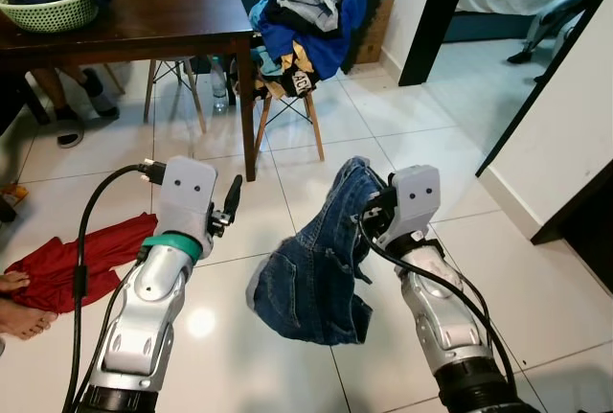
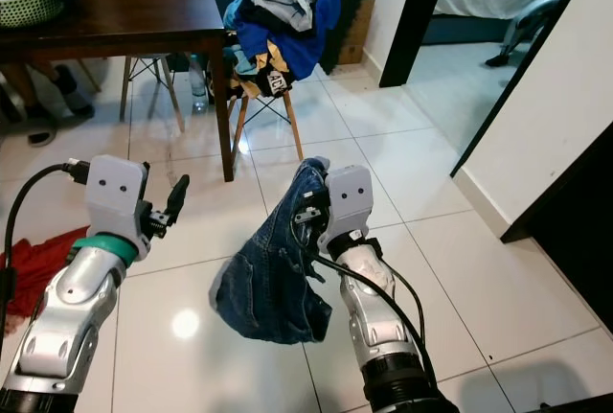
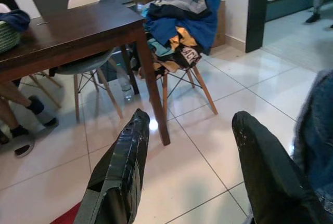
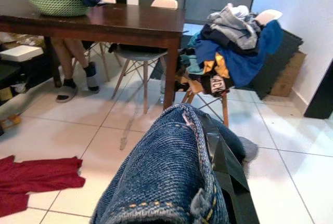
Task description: Hang hanger
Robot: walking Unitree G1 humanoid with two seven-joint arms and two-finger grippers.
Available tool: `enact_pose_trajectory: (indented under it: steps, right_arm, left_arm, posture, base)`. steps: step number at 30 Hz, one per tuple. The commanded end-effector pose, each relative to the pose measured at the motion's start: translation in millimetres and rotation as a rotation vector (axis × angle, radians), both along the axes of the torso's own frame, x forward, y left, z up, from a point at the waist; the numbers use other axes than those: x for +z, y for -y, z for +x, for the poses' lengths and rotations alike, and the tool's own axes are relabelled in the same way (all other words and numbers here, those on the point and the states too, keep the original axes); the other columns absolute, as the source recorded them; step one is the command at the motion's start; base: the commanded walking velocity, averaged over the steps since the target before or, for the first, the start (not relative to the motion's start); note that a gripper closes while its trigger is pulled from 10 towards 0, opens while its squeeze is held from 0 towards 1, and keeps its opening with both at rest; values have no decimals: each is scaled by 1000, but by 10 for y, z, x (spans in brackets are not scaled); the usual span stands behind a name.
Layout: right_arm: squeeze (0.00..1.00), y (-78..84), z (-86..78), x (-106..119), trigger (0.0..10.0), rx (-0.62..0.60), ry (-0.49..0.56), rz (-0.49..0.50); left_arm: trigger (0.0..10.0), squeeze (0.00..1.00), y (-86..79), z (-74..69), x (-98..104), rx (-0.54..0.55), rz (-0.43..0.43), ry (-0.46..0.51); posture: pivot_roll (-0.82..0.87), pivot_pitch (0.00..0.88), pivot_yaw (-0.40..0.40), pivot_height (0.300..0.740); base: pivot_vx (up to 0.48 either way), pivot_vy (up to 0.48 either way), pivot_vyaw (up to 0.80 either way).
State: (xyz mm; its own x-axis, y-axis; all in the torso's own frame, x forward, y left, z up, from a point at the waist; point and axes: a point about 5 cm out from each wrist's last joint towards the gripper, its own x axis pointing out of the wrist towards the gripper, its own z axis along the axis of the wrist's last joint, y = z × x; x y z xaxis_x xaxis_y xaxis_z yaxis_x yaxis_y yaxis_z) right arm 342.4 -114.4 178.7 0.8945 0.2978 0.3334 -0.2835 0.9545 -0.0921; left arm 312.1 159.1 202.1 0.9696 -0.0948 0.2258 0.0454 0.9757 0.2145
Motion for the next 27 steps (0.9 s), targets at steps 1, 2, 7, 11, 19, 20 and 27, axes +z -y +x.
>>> enact_pose_trajectory:
  steps: [1, 2, 7, 11, 19, 20, 27]
  right_arm:
    - [0, -8, 0, 62, 10000, 6, 36, 20]
    - [0, -11, 9, 69, 10000, 11, 37, 18]
    - [0, -15, 34, 80, 10000, 13, 40, 17]
    - [0, -20, 21, 61, 10000, 11, 38, 21]
    - [0, -44, 16, 28, 10000, 15, 29, 21]
    - [0, -44, 16, 28, 10000, 15, 29, 21]
    - [0, -32, 49, 48, 10000, 4, 36, 22]
  left_arm:
    - [10000, 0, -10, -27, -36, 11, 1, -12]
    - [10000, 0, -12, -29, -36, 16, -1, -11]
    - [10000, 0, -20, -32, -33, 21, 5, -11]
    - [10000, 0, -12, -21, -22, 15, 7, -9]
    - [10000, 0, -3, -7, 17, 9, 11, 1]
    - [10000, 0, -3, -7, 17, 9, 11, 1]
    - [10000, 0, 55, 17, 29, -10, 13, 5]
  posture:
    - [42, 109, -16, 740]
    - [52, 107, -17, 740]
    - [49, 103, -11, 740]
    - [46, 99, -4, 740]
    - [58, 91, -6, 740]
    - [58, 91, -6, 740]
    - [56, 79, 1, 740]
  base:
    - [0, 0, 0]
    - [0, 0, 0]
    - [0, 0, 0]
    - [0, 0, 0]
    - [0, 0, 0]
    - [0, 0, 0]
    - [0, 0, 0]
